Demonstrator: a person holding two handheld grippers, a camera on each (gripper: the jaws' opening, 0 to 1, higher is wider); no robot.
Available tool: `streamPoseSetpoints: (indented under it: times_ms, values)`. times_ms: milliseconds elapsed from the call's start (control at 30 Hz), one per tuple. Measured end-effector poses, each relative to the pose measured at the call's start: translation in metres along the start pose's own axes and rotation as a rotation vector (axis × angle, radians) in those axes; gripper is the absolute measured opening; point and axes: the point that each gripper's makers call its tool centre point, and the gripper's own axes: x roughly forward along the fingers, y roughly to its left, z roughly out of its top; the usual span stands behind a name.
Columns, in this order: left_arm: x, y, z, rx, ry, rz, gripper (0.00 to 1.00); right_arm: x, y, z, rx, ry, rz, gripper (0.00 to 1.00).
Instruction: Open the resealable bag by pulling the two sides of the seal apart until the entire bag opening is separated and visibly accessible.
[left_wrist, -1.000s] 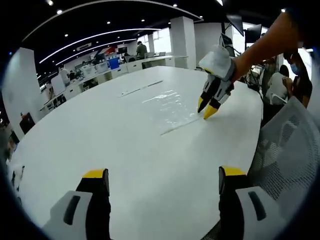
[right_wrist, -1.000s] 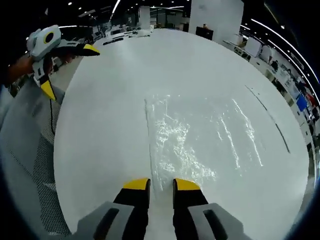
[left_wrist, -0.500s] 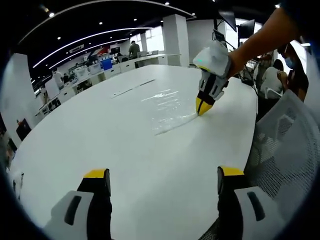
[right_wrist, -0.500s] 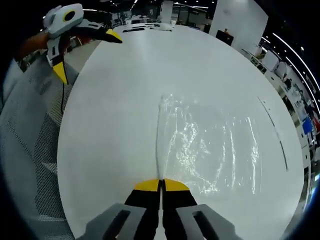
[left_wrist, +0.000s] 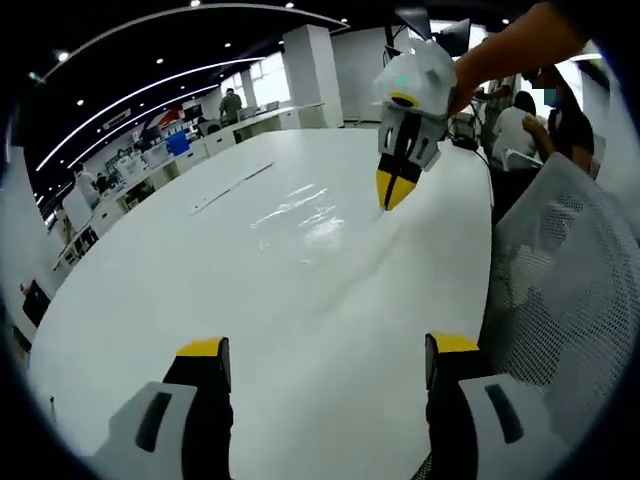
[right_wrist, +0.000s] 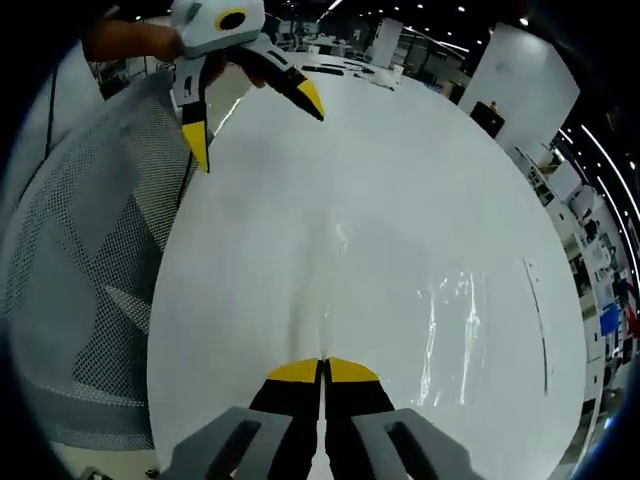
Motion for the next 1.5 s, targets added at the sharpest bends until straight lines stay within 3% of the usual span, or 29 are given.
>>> streamPoseSetpoints:
  times_ms: [333, 667, 900, 1067, 1333, 1500]
  values:
    - [0.011, 0.000, 0.016, 0.122, -0.008, -0.062, 0.68, -0.015, 0.017, 0.012, -0.096, -0.009, 0.009, 0.00]
    - [0.020, -0.020, 0.024, 0.279, 0.004, -0.162, 0.34, -0.026, 0.025, 0.025, -0.145, -0.027, -0.017, 0.00]
    - [0.023, -0.025, 0.027, 0.325, 0.007, -0.191, 0.22, -0.031, 0.028, 0.027, -0.153, -0.028, -0.031, 0.00]
    - [0.025, -0.029, 0.027, 0.331, 0.015, -0.216, 0.05, -0.033, 0.029, 0.027, -0.157, -0.029, -0.034, 0.00]
    - [0.025, -0.036, 0.025, 0.363, 0.011, -0.254, 0.00, -0.034, 0.032, 0.025, -0.063, -0.031, -0.021, 0.00]
    - [0.026, -0.037, 0.027, 0.386, -0.001, -0.254, 0.00, -0.033, 0.036, 0.026, -0.058, -0.034, -0.018, 0.03]
